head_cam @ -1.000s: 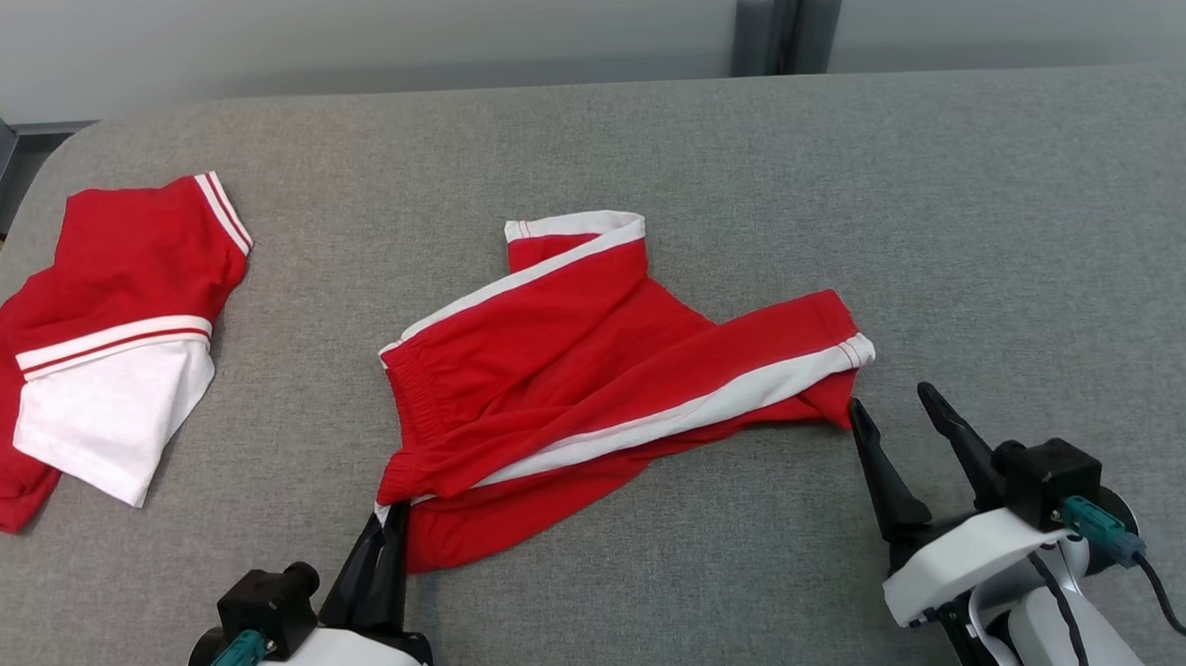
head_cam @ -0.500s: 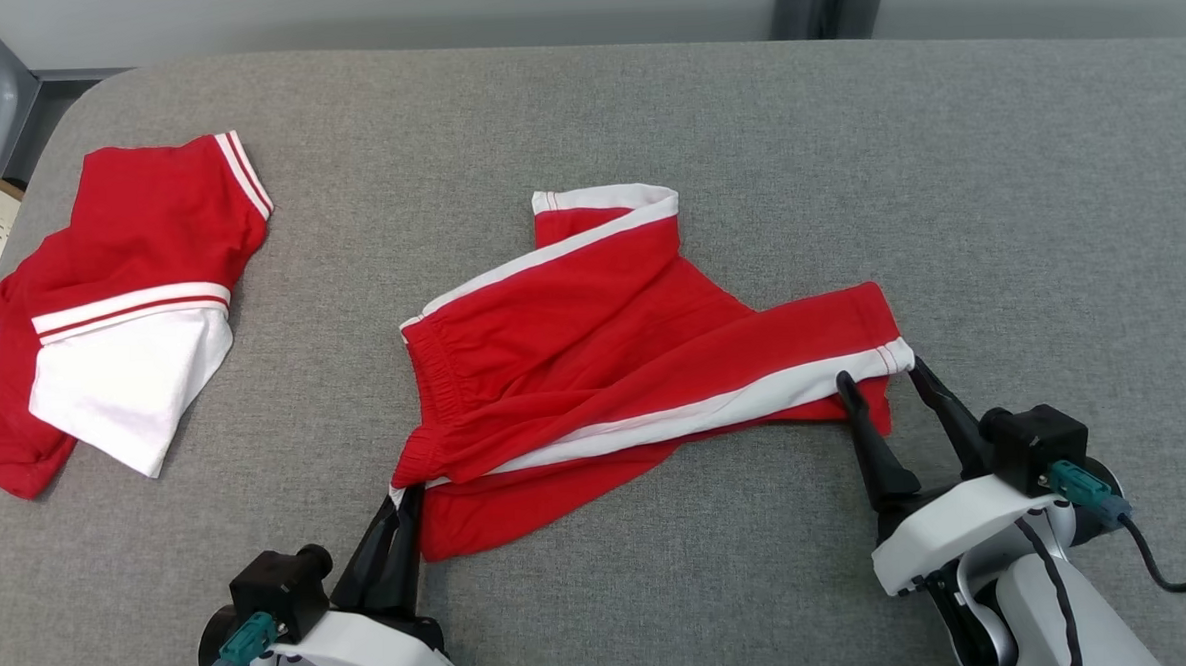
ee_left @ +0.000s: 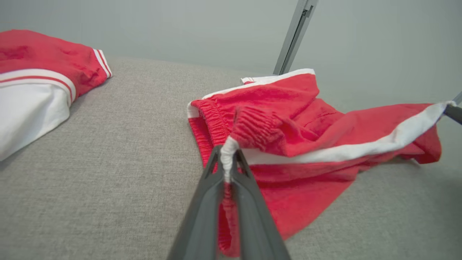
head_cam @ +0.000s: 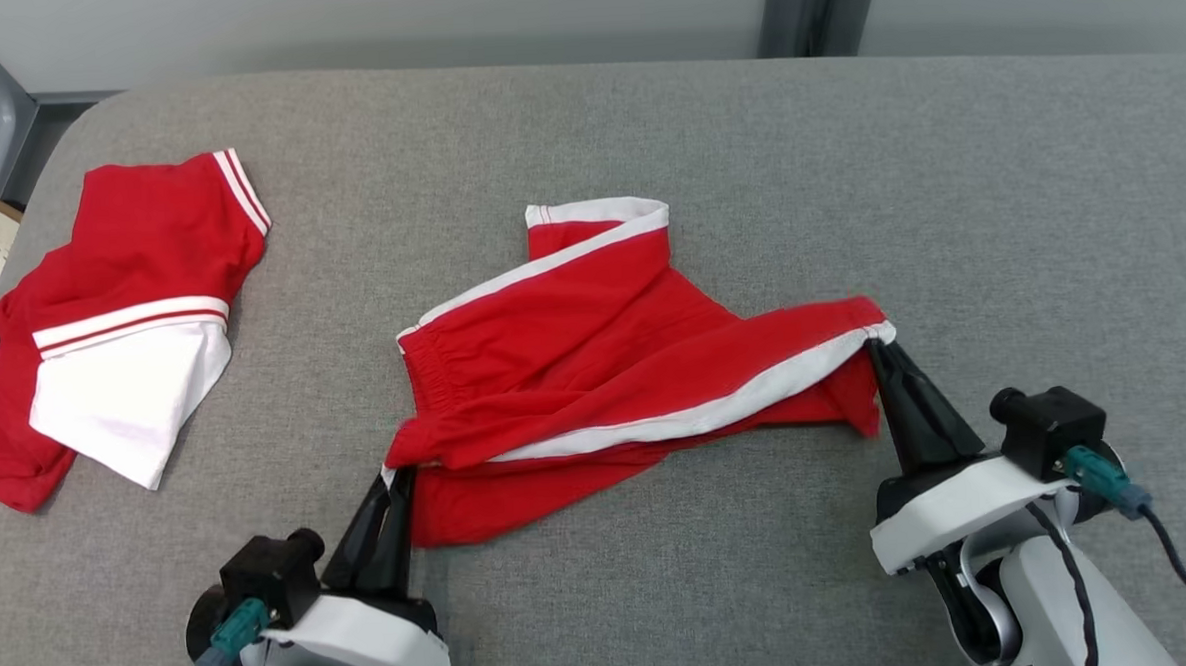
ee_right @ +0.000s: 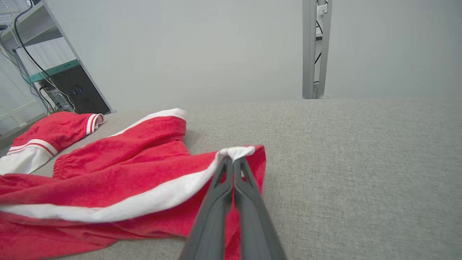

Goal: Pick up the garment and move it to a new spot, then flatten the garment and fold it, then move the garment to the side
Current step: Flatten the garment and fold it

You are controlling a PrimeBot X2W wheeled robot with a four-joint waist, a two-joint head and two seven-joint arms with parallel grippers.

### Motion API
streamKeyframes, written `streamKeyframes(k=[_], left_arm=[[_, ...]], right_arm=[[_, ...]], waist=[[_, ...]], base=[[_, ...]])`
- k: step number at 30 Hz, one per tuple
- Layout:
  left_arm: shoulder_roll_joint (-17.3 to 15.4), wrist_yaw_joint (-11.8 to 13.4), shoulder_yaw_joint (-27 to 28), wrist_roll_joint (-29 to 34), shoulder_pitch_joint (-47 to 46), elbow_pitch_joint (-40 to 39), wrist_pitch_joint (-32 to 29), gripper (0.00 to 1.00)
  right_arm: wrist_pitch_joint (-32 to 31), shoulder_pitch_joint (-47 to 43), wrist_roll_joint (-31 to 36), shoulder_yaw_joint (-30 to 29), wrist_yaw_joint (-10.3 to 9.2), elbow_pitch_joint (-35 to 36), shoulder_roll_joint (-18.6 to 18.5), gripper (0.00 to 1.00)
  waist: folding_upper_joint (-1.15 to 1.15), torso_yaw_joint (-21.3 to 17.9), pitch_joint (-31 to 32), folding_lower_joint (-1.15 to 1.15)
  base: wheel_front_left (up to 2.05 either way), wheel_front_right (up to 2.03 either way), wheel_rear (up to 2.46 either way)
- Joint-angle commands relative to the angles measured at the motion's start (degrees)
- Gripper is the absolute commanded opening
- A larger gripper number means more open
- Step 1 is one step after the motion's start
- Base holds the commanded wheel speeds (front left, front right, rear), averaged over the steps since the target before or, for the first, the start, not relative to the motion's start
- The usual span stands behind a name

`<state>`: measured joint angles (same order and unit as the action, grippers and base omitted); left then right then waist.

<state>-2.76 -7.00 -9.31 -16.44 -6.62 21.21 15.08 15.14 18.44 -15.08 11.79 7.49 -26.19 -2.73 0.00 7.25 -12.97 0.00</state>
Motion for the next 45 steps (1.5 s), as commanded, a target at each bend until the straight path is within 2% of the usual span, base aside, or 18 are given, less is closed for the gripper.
streamKeyframes(k=[1,5,8,16,23,27,30,37,38,42,45], left_arm=[[-0.2,-0.1,0.3,0.6,-1.3,-0.5,0.1,0.00],[-0.3,-0.4,0.9,3.2,-3.5,-3.3,0.1,0.00],[-1.7,-0.5,0.3,4.6,-6.2,-4.9,0.1,0.00],[-10.1,-0.5,-5.9,2.5,-18.3,-5.4,0.1,0.00],[-15.4,-0.5,-10.0,-0.3,-28.4,-2.9,0.1,0.00],[-16.8,-0.5,-11.8,-1.4,-33.2,0.0,0.1,0.00],[-17.2,-0.5,-13.4,-2.1,-38.6,2.4,-0.1,0.00],[-17.5,-0.5,-15.4,-0.7,-57.5,8.6,0.0,0.00],[-17.5,-0.5,-15.4,-0.7,-57.5,8.6,0.0,0.00],[-17.1,-0.4,-13.7,0.8,-67.7,10.6,0.1,0.00],[-16.3,0.1,-11.2,1.5,-71.2,10.1,0.1,0.00]], right_arm=[[0.0,0.0,-0.6,-0.2,0.01,0.6,-0.3,0.00],[0.0,1.0,-2.3,-1.1,0.01,5.3,-0.3,0.00],[0.0,1.7,-3.2,-1.7,0.01,7.9,-0.3,0.00],[0.0,6.0,-2.5,-2.9,0.01,13.4,-0.4,0.00],[0.0,12.0,-3.1,-3.0,0.01,14.3,-1.6,0.00],[0.0,16.2,-2.5,-2.3,0.01,12.7,-3.0,0.00],[0.0,21.4,-1.7,-1.6,0.01,10.9,-4.0,0.00],[0.0,40.4,2.4,-2.3,0.01,5.1,-6.2,0.00],[0.0,40.4,2.4,-2.3,0.01,5.1,-6.2,0.00],[0.0,51.2,6.7,-4.6,0.01,3.4,-7.0,0.00],[0.0,56.5,9.4,-6.4,0.00,3.6,-7.6,0.00]], waist=[[0.00,-0.2,0.5,0.00],[0.00,-1.1,3.5,0.00],[0.00,-1.9,6.0,0.00],[0.00,-4.2,12.2,0.00],[0.00,-6.5,12.4,0.00],[0.00,-7.0,9.0,0.00],[0.00,-6.9,3.7,0.00],[0.00,-6.4,-9.1,0.00],[0.00,-6.4,-9.1,0.00],[0.00,-6.9,-13.5,0.00],[0.00,-7.3,-15.4,0.00]], base=[[0.00,0.00,0.00],[0.00,0.00,0.00],[0.00,0.00,0.00],[0.00,0.00,0.00],[0.00,0.00,0.00],[0.00,0.00,0.00],[0.00,0.00,0.00],[0.00,0.00,0.00],[0.00,0.00,0.00],[0.00,0.00,0.00],[0.00,0.00,0.00]])
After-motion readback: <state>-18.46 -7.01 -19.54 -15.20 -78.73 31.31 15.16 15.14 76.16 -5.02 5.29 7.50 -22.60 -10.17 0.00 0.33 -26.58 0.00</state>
